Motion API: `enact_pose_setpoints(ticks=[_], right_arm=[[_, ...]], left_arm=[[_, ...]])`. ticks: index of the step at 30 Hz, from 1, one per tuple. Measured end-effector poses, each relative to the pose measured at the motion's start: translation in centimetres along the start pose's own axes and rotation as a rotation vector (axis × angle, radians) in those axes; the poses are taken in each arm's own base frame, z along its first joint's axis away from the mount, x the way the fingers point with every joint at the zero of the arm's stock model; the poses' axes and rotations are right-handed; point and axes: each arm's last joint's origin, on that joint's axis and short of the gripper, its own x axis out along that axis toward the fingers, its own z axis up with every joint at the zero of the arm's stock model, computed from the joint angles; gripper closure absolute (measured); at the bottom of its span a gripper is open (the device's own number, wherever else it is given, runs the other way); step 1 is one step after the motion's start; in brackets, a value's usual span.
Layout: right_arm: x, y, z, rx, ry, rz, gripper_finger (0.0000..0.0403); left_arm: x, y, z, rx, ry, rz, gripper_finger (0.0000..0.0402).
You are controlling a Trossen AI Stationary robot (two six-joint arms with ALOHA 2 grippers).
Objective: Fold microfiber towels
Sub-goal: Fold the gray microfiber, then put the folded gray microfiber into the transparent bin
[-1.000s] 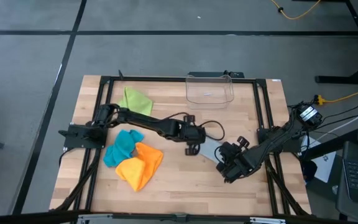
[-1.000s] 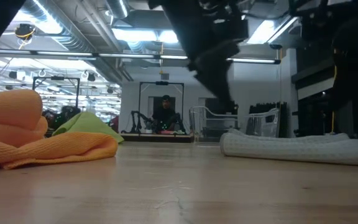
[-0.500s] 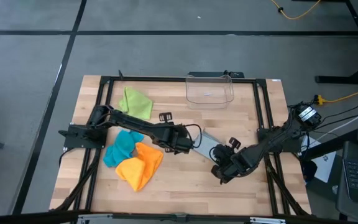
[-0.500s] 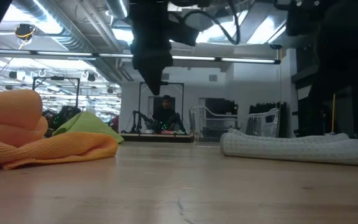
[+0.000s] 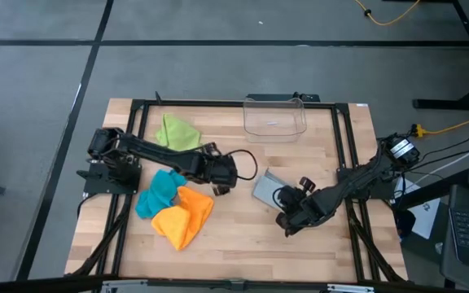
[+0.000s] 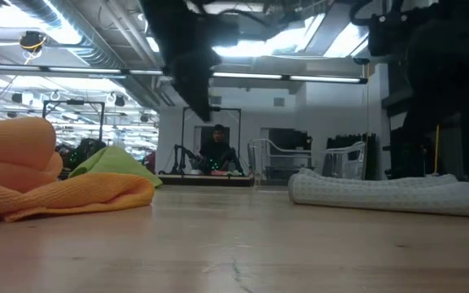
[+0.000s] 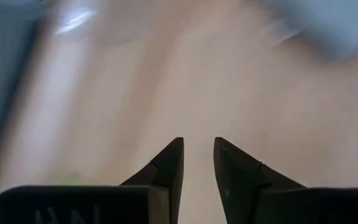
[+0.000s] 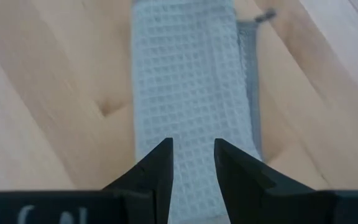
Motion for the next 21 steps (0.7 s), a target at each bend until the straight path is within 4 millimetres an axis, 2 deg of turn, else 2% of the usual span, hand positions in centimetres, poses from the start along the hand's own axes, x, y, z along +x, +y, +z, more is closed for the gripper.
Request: enact_pose_setpoints(ticks=[4,10,15,21], right_arm=[[-0.1,-0.4,-0.3,-0.018,0.02,-0.04,0.0283],[-0.2,-0.7,-0.8,0.012,0.095,-0.061,0.0283],[-1.1,-0.5,-2.6,0.058,0.149,-0.075,0.0283],[-2.6,0.5,-5.5,0.117,0.237,-0.022,0.0283]], left_arm=[[1.4,-1.7,0.7,-0.044,-0.17,-0.24,0.0322],[3.6,-4.3,1.8,-0.074,-0.338,-0.439,0.0322],[5.7,-5.4,2.0,-0.073,-0.332,-0.441,0.0322],[7.5,-6.3,4.1,-0.083,-0.38,-0.436,0.0322]])
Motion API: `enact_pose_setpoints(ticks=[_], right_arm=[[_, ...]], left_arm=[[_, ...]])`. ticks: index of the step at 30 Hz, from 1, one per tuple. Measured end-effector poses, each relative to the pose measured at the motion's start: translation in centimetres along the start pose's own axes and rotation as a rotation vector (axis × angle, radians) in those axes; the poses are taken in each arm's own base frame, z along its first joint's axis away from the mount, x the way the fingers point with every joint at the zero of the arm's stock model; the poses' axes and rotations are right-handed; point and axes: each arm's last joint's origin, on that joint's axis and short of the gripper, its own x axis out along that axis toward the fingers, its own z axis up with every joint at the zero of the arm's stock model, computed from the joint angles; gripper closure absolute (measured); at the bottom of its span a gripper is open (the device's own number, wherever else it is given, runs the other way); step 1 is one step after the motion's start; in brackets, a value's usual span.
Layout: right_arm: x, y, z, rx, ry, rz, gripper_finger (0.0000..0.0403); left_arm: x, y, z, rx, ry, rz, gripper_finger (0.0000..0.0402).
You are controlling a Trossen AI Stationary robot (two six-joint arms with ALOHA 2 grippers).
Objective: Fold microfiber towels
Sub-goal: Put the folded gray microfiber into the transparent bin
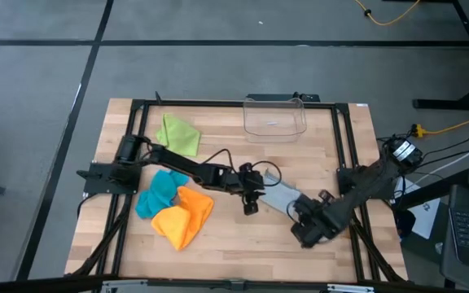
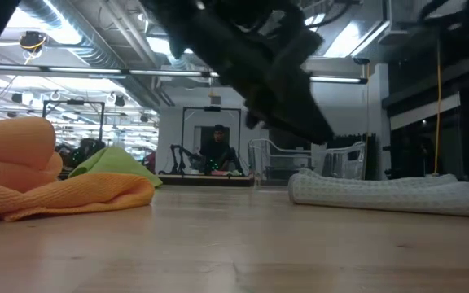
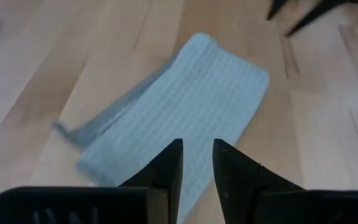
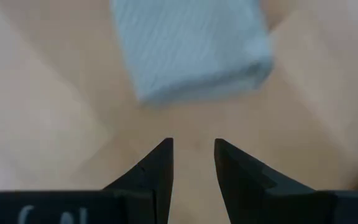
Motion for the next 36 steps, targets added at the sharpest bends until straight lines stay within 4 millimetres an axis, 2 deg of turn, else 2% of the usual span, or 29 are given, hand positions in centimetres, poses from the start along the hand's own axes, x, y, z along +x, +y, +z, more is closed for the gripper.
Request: enact_pose_setpoints(ticks=[5,9,15,24,36], right_arm=[[-0.8,0.4,-2.6,0.0,-0.095,0.057,0.0283],[-1.2,0.4,-4.1,0.022,-0.12,0.081,0.0283],[-0.4,0.6,-5.3,0.008,-0.13,0.03,0.0283],[2.7,1.6,-6.2,-0.03,-0.14,-0.096,0.0283],[3.5,2.7,-5.2,0.029,-0.123,-0.028,0.0283]], left_arm=[[2.1,-0.5,0.9,0.037,-0.021,-0.005,0.0322],[3.6,-0.7,0.4,0.044,0.011,-0.03,0.0322],[4.1,-0.4,0.3,0.028,0.012,-0.026,0.0322],[4.4,0.9,0.4,0.01,0.021,0.007,0.0322],[4.5,1.0,0.3,0.026,0.017,0.006,0.0322]])
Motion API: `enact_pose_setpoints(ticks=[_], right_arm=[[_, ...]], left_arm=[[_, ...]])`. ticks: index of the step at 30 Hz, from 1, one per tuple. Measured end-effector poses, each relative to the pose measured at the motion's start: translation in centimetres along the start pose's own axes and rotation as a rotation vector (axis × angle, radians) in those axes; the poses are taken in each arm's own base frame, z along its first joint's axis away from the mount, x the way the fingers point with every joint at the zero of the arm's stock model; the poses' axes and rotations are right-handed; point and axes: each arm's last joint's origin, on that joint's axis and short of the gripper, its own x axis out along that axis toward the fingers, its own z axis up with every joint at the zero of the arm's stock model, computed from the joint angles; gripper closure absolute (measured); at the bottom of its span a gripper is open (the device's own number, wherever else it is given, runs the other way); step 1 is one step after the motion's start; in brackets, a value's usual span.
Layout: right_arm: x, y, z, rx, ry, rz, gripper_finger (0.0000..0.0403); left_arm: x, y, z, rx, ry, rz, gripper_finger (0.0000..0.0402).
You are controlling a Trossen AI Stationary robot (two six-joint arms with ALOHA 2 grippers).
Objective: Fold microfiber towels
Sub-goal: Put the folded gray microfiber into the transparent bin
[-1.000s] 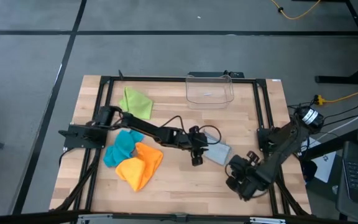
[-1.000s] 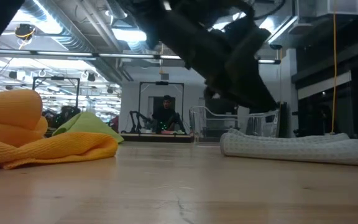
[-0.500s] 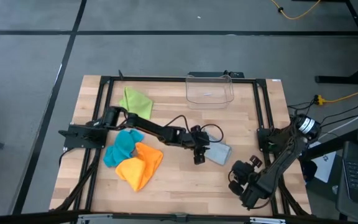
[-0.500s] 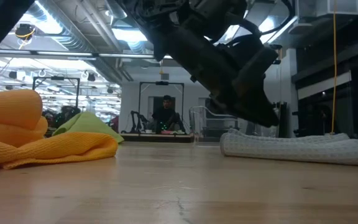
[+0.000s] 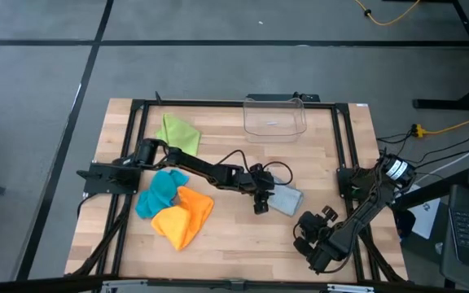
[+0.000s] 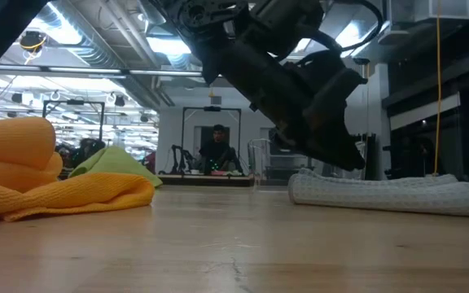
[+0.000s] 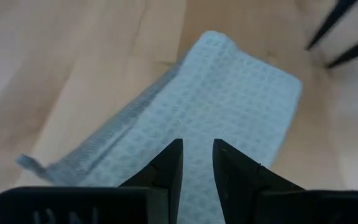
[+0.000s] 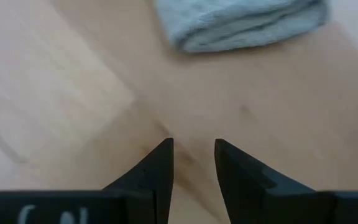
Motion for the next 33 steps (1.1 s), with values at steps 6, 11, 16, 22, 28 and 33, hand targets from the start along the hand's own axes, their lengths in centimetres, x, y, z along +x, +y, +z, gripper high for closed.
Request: enact_pose_setpoints(ticks=[6,11,16,22,28,33], right_arm=[[0.0,0.3,0.6,-0.024,-0.021,0.009,0.0283],[-1.0,0.6,1.5,-0.025,-0.062,-0.015,0.0283],[-2.0,0.7,2.6,-0.031,-0.163,-0.05,0.0283],[-1.7,0.7,4.3,0.007,-0.238,-0.07,0.0283],[-1.1,0.9,5.5,0.063,-0.231,-0.068,0.0283],[-0.4,0.7,7.0,0.124,-0.147,-0.097,0.0283]], left_arm=[[-1.1,0.7,1.1,0.052,-0.019,0.051,0.0322],[-4.5,1.8,3.0,0.046,0.036,0.074,0.0322],[-6.8,3.0,3.4,0.041,0.134,0.104,0.0322],[-7.5,4.1,2.7,0.017,0.24,0.136,0.0322],[-7.7,4.5,2.1,0.009,0.309,0.153,0.0322],[-7.7,4.5,2.1,0.014,0.308,0.151,0.0322]])
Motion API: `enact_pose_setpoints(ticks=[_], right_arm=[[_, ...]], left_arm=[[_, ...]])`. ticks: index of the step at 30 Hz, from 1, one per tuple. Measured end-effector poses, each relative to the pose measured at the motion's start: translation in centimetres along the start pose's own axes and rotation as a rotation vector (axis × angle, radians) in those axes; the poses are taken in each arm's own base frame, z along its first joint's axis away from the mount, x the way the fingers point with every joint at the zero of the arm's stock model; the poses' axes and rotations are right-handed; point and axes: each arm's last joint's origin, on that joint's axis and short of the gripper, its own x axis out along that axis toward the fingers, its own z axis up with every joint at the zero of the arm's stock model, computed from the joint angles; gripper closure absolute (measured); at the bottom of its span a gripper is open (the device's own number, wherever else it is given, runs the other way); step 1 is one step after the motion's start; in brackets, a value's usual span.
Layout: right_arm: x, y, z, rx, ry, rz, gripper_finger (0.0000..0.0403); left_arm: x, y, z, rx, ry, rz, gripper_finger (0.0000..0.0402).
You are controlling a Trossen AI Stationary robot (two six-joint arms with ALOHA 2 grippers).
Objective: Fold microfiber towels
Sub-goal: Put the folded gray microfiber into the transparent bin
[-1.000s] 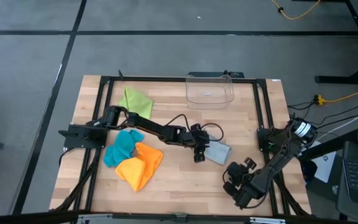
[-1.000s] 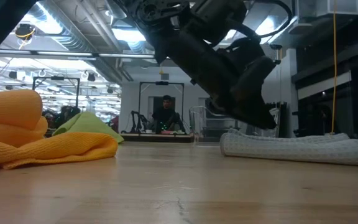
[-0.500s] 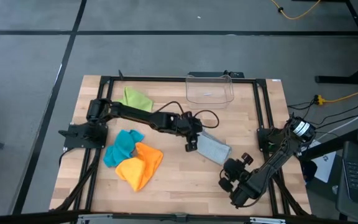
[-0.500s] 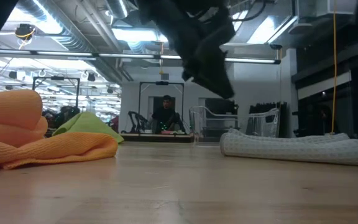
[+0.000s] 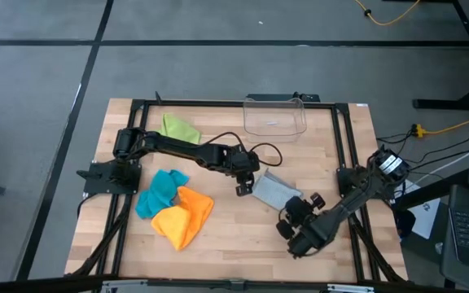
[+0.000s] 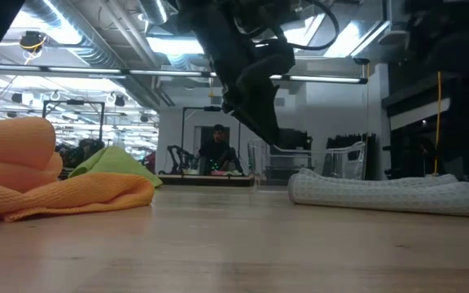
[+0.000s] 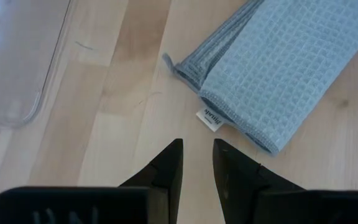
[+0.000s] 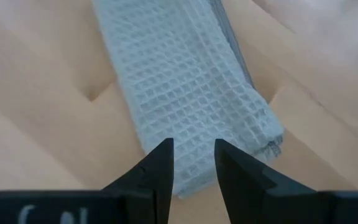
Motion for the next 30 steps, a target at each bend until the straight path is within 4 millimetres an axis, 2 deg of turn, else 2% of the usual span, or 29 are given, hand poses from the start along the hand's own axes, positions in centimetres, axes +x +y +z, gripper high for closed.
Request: enact_pose_setpoints(ticks=[9,13,18,22,24,27,30], right_arm=[[2.4,-0.8,1.2,-0.063,0.206,-0.074,0.0283],[2.6,-1.3,2.1,-0.124,0.205,-0.123,0.0283],[0.2,-2.1,3.9,-0.227,0.207,-0.138,0.0283],[-3.4,-5.8,5.4,-0.269,0.088,-0.298,0.0283],[-4.6,-7.0,5.9,-0.181,-0.011,-0.233,0.0283],[-5.3,-8.7,6.2,-0.08,-0.07,-0.084,0.0283],[-4.9,-9.8,5.7,-0.036,0.05,-0.017,0.0283]], left_arm=[[0.0,0.0,0.0,0.003,-0.001,0.0,0.0322],[0.0,0.0,0.0,0.003,-0.001,0.0,0.0322],[0.0,0.0,0.0,0.003,-0.001,0.0,0.0322],[0.0,0.0,0.0,0.002,-0.001,0.0,0.0322],[0.0,0.0,0.0,0.002,-0.001,0.0,0.0322],[0.0,0.0,0.0,0.001,-0.002,0.0,0.0322],[0.0,0.0,0.0,0.001,-0.002,0.0,0.0322]])
